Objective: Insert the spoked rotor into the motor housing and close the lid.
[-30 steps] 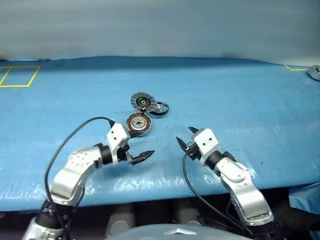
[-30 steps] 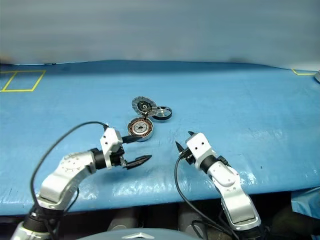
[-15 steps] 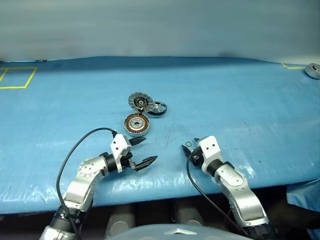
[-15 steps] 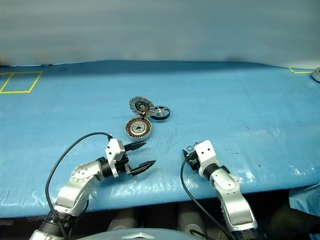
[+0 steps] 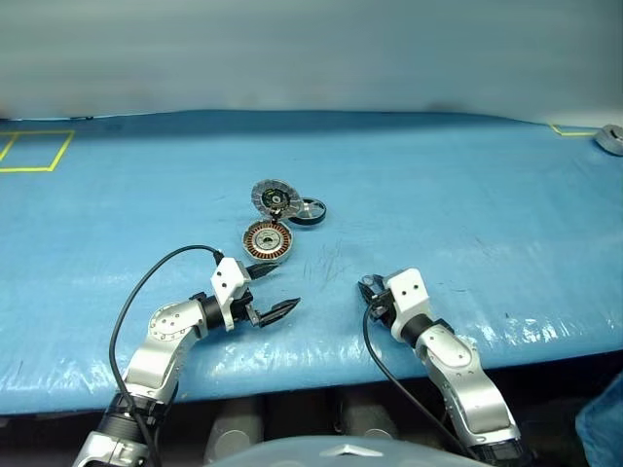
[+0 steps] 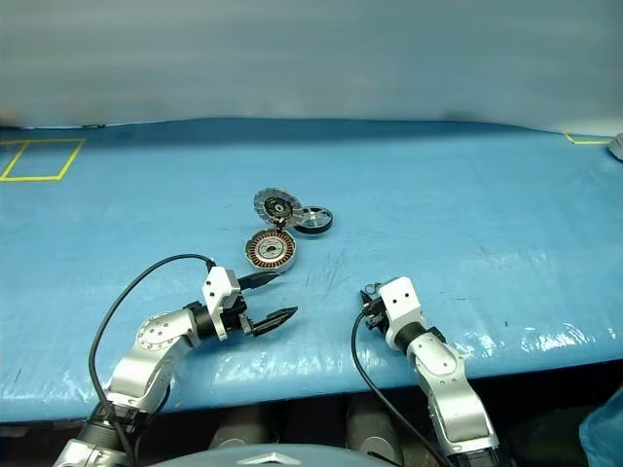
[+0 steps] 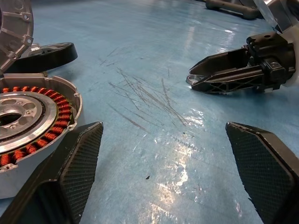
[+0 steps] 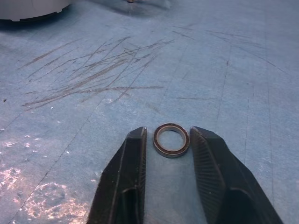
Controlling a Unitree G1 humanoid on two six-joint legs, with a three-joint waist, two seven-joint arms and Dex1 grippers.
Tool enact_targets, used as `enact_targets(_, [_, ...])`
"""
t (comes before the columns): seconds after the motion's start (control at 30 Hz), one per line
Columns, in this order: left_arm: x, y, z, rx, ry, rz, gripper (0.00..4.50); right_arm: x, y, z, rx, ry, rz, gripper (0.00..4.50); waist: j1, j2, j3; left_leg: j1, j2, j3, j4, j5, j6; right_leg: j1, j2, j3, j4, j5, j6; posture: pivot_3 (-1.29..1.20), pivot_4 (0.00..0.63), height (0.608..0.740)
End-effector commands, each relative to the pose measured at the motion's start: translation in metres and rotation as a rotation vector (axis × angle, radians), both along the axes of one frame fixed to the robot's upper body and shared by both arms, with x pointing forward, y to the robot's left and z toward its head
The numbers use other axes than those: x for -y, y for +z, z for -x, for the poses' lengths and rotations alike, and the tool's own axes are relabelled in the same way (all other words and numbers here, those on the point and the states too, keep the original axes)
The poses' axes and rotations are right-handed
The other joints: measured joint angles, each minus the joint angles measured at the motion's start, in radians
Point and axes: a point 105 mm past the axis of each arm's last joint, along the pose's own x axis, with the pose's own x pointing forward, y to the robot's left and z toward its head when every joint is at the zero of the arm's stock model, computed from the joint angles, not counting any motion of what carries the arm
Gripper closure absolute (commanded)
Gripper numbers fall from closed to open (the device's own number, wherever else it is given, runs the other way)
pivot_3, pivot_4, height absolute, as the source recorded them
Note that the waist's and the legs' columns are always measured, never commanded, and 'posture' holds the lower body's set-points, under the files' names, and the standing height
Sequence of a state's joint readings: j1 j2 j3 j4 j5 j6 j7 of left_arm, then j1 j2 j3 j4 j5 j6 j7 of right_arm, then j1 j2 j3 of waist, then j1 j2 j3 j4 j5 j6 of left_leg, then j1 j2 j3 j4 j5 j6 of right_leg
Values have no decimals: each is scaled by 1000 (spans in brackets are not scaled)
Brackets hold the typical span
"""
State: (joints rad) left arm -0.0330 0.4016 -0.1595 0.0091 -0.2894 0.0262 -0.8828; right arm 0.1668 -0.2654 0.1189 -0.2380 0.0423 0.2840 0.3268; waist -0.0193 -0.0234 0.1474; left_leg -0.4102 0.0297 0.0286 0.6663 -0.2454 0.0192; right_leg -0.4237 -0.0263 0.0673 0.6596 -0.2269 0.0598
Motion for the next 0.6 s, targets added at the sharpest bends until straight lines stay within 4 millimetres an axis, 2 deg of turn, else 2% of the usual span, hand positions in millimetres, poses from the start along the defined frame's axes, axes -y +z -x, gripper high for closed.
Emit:
enact_targets(0.03, [-5, 8, -5, 53, 10, -7, 0, 6, -6, 3, -20, -22, 22, 3844, 0, 0, 0, 0, 0, 0, 0, 0, 0, 0, 0, 0, 0, 0, 0, 0, 150, 740])
enact_targets(0.23, [-8, 9, -6, 66, 17, -13, 0, -1, 5, 2, 8, 20, 17, 3843, 0, 0, 0, 0, 0, -1, 0, 0, 0, 0, 0, 0, 0, 0, 0, 0, 150, 740])
enact_targets(0.3, [-11, 13, -6, 80, 22, -10, 0, -14, 19, 1, 47, 75, -3, 3843, -1, 0, 0, 0, 0, -1, 0, 0, 0, 0, 0, 0, 0, 0, 0, 0, 150, 740])
enact_targets(0.43, [-21, 19, -5, 113, 46, -33, 0, -56, 54, -1, 142, 240, -64, 3843, -12, 1, 1, 0, 2, -2, 0, 0, 0, -2, 1, 0, 1, 1, -1, 0, 150, 740])
enact_targets(0.6, [-36, 21, -7, 131, 119, -52, 0, -95, 71, -10, 180, 376, -111, 3843, -12, 0, 0, 0, 3, -2, 0, 0, 0, -2, 2, -1, 0, 2, -2, 0, 150, 740])
